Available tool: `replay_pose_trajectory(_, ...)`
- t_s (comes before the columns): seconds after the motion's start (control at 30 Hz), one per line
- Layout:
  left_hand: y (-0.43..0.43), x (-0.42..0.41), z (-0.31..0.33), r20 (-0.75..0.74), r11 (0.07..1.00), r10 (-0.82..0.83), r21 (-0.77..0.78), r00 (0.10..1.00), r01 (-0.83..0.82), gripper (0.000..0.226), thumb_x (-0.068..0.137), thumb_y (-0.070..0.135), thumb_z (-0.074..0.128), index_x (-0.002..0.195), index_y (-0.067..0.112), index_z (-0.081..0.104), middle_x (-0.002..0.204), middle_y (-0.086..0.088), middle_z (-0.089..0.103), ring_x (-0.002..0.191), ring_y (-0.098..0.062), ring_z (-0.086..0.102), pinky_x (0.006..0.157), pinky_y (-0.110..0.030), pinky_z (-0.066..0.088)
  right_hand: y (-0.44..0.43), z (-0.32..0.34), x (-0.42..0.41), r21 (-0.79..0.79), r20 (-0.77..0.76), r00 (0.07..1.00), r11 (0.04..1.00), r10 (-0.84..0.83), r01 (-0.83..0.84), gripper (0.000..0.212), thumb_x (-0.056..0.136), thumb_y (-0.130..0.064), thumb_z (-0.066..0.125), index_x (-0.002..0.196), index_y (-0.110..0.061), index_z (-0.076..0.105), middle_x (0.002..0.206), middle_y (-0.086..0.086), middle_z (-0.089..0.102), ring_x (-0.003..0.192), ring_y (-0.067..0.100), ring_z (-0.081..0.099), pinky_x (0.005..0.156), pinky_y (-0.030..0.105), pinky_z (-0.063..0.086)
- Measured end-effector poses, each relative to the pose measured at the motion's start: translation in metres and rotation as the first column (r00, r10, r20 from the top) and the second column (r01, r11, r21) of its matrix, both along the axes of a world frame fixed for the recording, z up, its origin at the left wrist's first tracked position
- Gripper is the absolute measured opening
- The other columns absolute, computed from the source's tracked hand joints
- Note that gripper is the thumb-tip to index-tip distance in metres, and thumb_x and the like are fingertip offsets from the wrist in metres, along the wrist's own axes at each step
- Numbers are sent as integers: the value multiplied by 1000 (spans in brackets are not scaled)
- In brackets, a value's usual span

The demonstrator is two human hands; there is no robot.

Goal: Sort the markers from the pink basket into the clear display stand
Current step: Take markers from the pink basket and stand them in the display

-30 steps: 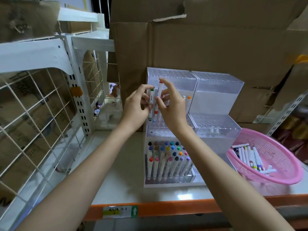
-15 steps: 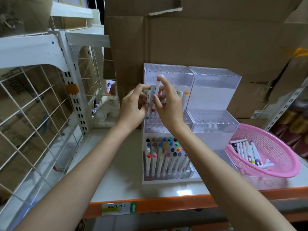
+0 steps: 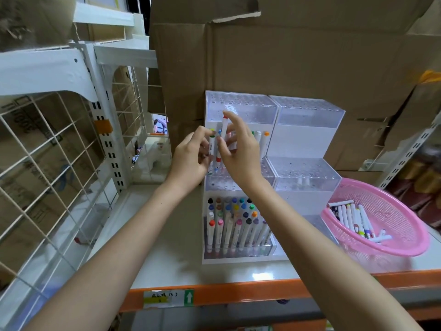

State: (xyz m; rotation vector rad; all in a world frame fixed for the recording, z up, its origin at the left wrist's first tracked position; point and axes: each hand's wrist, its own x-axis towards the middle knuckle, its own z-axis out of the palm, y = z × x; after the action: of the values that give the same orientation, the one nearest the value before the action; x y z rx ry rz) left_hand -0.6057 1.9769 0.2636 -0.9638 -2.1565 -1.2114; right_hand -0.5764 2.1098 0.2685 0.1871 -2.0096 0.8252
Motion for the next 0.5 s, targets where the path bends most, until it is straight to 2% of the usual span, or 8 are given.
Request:
replay_pose_trajectory(0.17,0,1,1,11,1000,4,-5,1000,-4,42,76,-7,69,111,11,54,87,-2,56,76,-9,59,66,-8,46,1,2,3,-54,44,999,998,28,-25,48,87,-6,65,132,-17,51,90,2,58,71,14,60,67,32,55)
replay_pose_trajectory(0.27,-1,0,2,9,1000,12,-21,1000,-12,44,77,-6,69,113,12,53,88,-2,56,76,-8,59,66,-9,46,0,3,8,-28,61,997,999,38,-36,49,86,-4,66,131,-17,52,89,2,58,75,17,60,70,36,56)
replay_pose_trajectory(0.5,-4,1,5,-84,999,17,-48,996,-21,43,77,-10,63,115,9,57,99,-2,53,79,-15,60,71,-34,55,0,-1,13,60,173,983,996,56,-67,46,87,-7,67,128,-22,52,88,-1,58,75,14,63,72,37,58)
